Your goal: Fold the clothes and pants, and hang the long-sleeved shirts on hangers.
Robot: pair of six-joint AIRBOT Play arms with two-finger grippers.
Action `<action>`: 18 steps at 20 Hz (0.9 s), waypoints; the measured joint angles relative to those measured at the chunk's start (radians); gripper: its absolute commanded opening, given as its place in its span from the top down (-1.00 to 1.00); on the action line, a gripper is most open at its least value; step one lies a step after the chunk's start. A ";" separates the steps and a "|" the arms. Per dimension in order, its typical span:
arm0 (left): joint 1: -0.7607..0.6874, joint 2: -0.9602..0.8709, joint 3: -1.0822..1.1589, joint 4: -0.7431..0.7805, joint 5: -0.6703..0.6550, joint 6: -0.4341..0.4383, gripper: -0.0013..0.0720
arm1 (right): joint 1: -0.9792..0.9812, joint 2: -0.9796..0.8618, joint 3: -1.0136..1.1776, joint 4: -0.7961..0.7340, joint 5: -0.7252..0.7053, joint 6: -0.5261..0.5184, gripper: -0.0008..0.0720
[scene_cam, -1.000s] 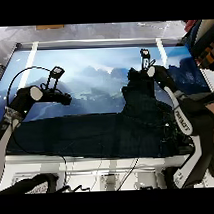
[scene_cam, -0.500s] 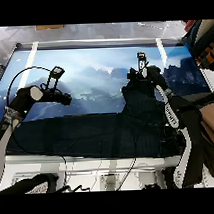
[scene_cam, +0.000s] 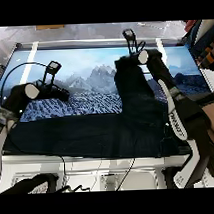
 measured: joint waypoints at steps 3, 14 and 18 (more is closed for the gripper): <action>0.002 0.070 0.029 0.106 0.003 -0.043 -0.23 | 0.070 0.128 -0.001 0.036 0.050 -0.074 0.91; 0.034 0.182 0.034 0.143 -0.014 -0.239 -0.23 | 0.057 0.367 -0.083 -0.080 0.467 -0.188 0.91; 0.031 0.089 0.029 -0.059 -0.076 -0.247 -0.24 | -0.124 0.374 -0.220 -0.175 0.580 -0.154 0.91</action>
